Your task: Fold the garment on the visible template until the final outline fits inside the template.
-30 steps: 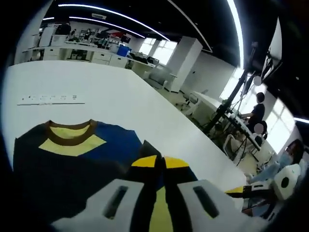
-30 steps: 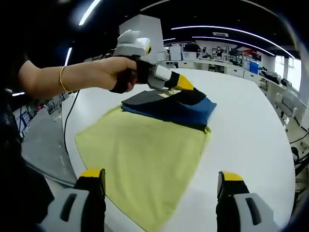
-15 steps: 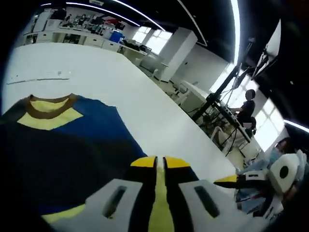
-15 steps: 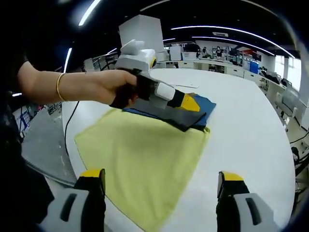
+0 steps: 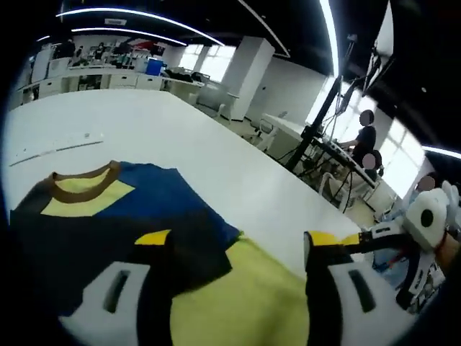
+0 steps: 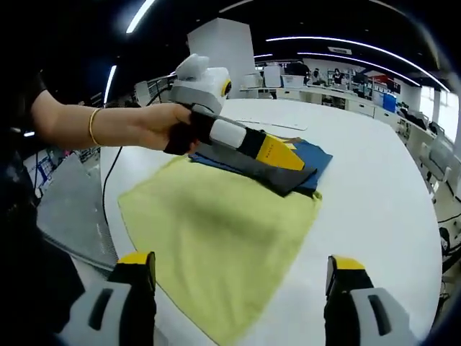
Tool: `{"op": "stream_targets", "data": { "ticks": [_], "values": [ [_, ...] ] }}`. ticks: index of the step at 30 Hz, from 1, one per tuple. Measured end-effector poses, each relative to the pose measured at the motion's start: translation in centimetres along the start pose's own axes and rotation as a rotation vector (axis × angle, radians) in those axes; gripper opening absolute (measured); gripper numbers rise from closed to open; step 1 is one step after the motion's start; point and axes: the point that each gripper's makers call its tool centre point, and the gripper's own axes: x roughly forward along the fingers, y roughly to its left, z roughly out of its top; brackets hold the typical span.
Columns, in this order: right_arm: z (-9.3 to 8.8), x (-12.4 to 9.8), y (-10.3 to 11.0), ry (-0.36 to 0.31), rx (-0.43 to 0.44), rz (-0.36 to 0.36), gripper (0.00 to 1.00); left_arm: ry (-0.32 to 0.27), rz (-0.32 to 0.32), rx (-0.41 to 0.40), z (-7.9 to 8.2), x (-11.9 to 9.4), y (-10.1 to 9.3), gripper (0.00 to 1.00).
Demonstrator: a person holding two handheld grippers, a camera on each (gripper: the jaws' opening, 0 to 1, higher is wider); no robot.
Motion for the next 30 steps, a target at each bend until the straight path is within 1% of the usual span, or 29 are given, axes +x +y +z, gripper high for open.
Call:
{"op": "stream_targets", "data": {
  "ticks": [4, 7, 10, 15, 18, 21, 22, 27, 30],
  "values": [
    [0.1, 0.1, 0.2, 0.012, -0.018, 0.023, 1.0, -0.006, 0.008, 0.024, -0.1, -1.2, 1.0, 0.84],
    [0.1, 0.1, 0.5, 0.023, -0.043, 0.052, 1.0, -0.016, 0.005, 0.025, -0.1, -2.0, 1.5, 0.9],
    [-0.1, 0.2, 0.8, 0.05, -0.077, 0.081, 1.0, -0.011, 0.014, 0.062, -0.6, -3.1, 2.2, 0.94],
    [-0.6, 0.4, 1.3, 0.083, -0.118, 0.128, 1.0, -0.015, 0.005, 0.068, -1.2, -5.2, 2.7, 0.99],
    [-1.0, 0.6, 1.8, 0.103, -0.144, 0.156, 0.99, -0.02, -0.003, 0.083, -1.4, -6.7, 2.8, 0.99],
    [-1.4, 0.8, 2.2, 0.123, -0.17, 0.179, 0.98, -0.006, 0.0, 0.113, -2.2, -8.3, 3.1, 0.99],
    [-1.4, 0.8, 2.3, 0.125, -0.176, 0.185, 0.98, -0.006, 0.0, 0.114, -2.2, -8.5, 3.2, 0.99],
    [-1.6, 0.8, 2.7, 0.139, -0.202, 0.208, 0.96, -0.007, 0.003, 0.128, -3.1, -11.5, 3.7, 0.99],
    [-1.7, 0.6, 3.0, 0.147, -0.22, 0.224, 0.94, 0.014, 0.006, 0.161, -4.2, -13.4, 4.0, 0.99]
  ]
}}
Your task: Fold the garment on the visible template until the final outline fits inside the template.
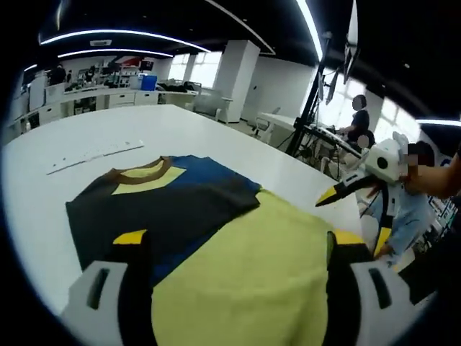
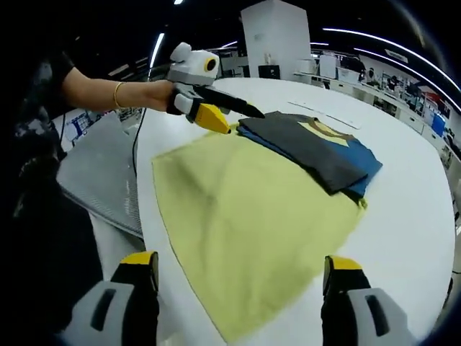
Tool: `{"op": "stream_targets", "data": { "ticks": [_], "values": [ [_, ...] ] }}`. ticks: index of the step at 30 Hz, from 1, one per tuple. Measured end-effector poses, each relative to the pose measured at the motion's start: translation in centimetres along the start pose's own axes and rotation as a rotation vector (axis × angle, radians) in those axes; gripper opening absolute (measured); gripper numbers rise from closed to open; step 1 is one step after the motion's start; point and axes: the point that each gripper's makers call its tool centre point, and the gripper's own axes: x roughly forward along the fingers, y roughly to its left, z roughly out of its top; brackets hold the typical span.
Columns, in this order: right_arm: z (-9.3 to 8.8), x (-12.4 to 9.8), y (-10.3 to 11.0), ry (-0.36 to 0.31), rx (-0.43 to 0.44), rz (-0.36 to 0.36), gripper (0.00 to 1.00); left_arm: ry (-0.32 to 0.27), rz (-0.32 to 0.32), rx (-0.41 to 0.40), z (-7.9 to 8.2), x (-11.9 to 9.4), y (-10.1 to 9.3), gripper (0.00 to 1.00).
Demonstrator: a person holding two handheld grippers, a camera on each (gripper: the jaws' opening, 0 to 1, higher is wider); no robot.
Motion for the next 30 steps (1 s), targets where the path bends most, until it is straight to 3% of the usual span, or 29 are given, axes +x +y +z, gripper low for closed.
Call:
{"op": "stream_targets", "data": {
  "ticks": [9, 15, 30],
  "values": [
    [-0.7, 0.0, 0.7, 0.04, -0.049, 0.033, 0.89, 0.024, -0.013, 0.035, -2.4, -4.7, -0.7, 0.98],
    [-1.2, 0.0, 0.9, 0.063, -0.072, 0.037, 0.86, 0.01, 0.001, 0.012, -3.7, -7.0, -0.9, 0.94],
    [-2.4, 0.3, 1.4, 0.109, -0.128, 0.031, 0.73, 0.086, 0.035, 0.053, -8.9, -9.8, -2.6, 0.83]
  ]
}}
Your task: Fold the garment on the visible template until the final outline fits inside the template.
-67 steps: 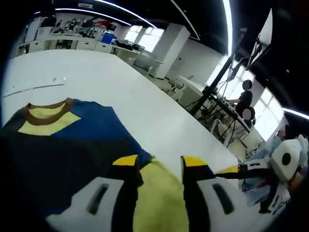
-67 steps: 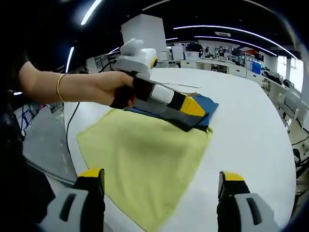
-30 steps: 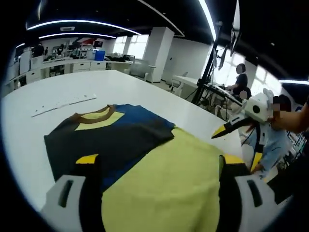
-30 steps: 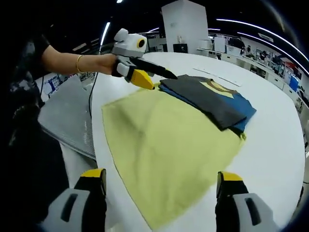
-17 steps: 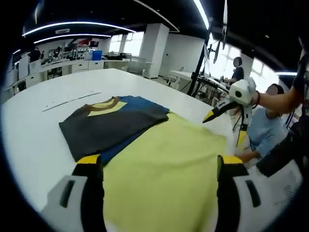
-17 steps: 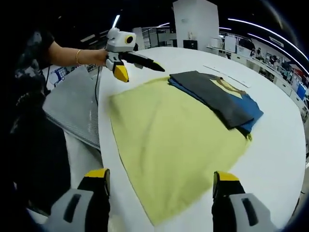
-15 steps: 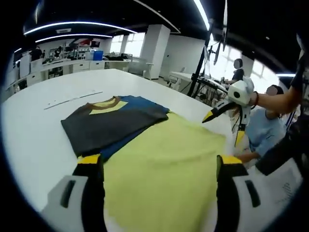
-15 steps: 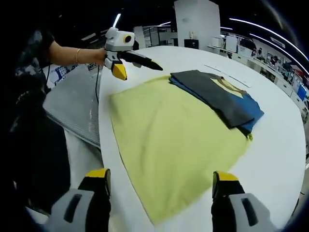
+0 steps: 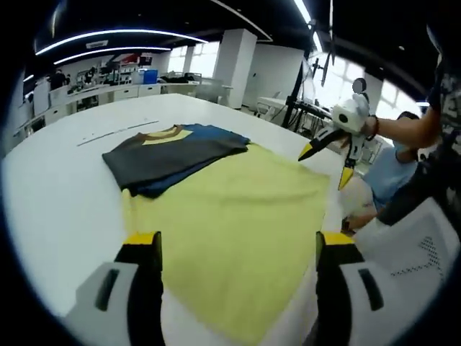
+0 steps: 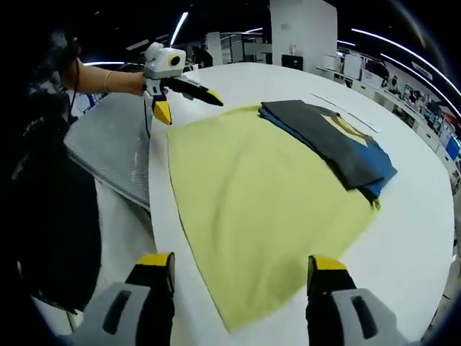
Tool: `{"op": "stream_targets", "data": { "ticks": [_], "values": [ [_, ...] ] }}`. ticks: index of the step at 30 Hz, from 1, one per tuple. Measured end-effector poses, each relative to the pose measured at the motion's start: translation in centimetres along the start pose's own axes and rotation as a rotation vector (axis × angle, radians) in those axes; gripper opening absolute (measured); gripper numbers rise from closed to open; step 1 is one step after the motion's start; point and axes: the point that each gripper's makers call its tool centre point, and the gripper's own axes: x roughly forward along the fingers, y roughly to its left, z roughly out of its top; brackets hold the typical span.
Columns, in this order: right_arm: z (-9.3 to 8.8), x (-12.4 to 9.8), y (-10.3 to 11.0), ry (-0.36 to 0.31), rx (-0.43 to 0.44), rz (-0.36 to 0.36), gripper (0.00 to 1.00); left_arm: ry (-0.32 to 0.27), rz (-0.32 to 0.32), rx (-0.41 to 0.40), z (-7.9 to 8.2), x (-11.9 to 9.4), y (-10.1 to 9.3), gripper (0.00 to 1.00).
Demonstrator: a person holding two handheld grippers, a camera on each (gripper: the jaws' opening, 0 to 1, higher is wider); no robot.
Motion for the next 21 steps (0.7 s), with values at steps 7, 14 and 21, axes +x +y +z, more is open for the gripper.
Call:
{"op": "stream_targets", "data": {
  "ticks": [7, 14, 21],
  "values": [
    [-0.6, 0.0, 0.3, 0.023, -0.019, -0.003, 0.65, 0.031, -0.009, 0.017, -1.4, -0.6, -0.7, 0.77],
    [-1.6, 0.3, 0.7, 0.069, -0.056, -0.002, 0.58, 0.077, -0.022, 0.051, -3.0, -1.3, -1.1, 0.68],
    [-1.9, 0.3, 0.6, 0.075, -0.057, -0.011, 0.53, 0.119, -0.024, 0.09, -4.1, -1.5, -1.4, 0.61]
  ]
}}
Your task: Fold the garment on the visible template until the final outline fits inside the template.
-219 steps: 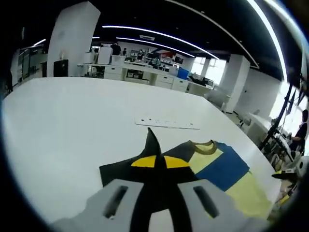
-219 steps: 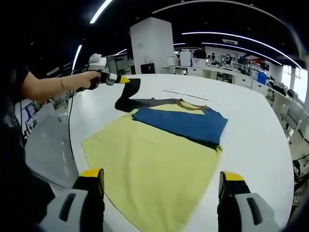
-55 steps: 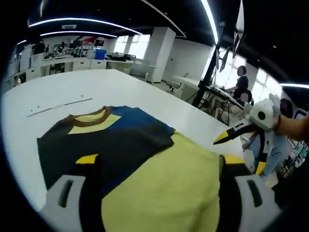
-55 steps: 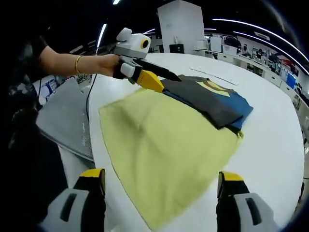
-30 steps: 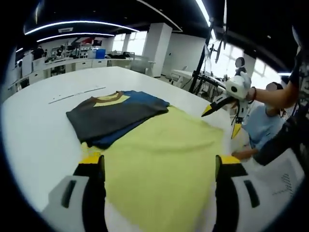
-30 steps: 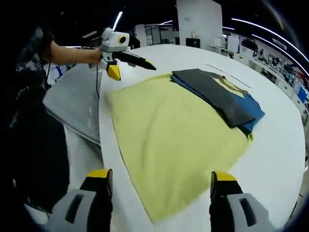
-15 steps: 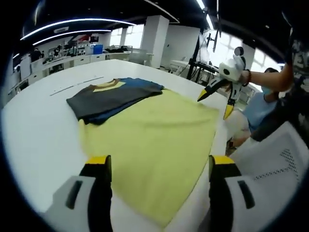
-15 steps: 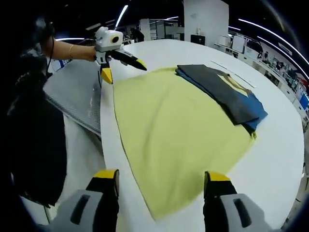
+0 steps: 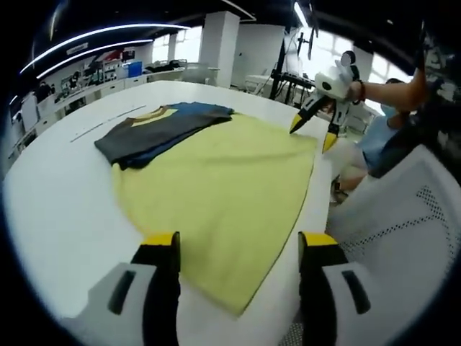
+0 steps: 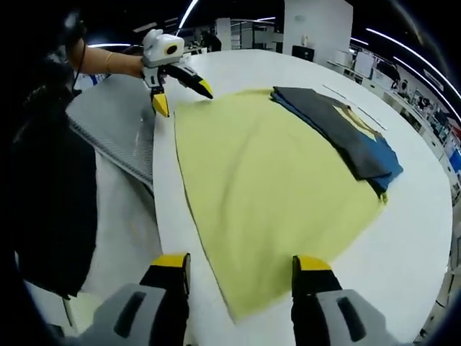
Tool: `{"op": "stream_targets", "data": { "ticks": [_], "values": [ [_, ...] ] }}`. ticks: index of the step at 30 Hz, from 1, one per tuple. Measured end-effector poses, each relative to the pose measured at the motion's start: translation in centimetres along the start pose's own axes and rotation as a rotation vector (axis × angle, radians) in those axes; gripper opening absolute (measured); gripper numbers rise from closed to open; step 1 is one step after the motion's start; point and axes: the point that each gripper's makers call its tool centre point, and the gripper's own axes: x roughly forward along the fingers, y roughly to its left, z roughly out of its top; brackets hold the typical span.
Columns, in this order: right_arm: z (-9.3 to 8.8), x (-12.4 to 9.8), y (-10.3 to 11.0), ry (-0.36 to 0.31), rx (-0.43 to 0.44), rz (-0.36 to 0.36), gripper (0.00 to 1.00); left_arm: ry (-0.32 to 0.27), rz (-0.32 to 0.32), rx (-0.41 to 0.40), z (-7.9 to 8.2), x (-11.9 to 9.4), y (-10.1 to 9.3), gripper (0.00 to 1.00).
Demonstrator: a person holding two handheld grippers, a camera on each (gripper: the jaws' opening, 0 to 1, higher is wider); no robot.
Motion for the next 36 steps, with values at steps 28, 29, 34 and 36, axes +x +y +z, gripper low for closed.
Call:
{"op": "stream_targets", "data": {
  "ticks": [28, 29, 34, 36],
  "values": [
    [-1.1, 0.0, -0.4, 0.035, -0.048, -0.019, 0.45, 0.12, 0.023, 0.159, -2.4, -0.5, 0.3, 0.49],
    [-1.1, 0.0, -0.4, 0.035, -0.048, -0.019, 0.45, 0.123, 0.02, 0.162, -2.4, -0.6, 0.3, 0.48],
    [-1.0, 0.0, -0.5, 0.03, -0.045, -0.02, 0.43, 0.125, 0.017, 0.164, -2.5, -0.6, 0.3, 0.48],
    [-1.0, 0.0, -0.6, 0.029, -0.042, -0.023, 0.41, 0.13, 0.03, 0.162, -2.5, -0.5, 0.9, 0.42]
  ]
}}
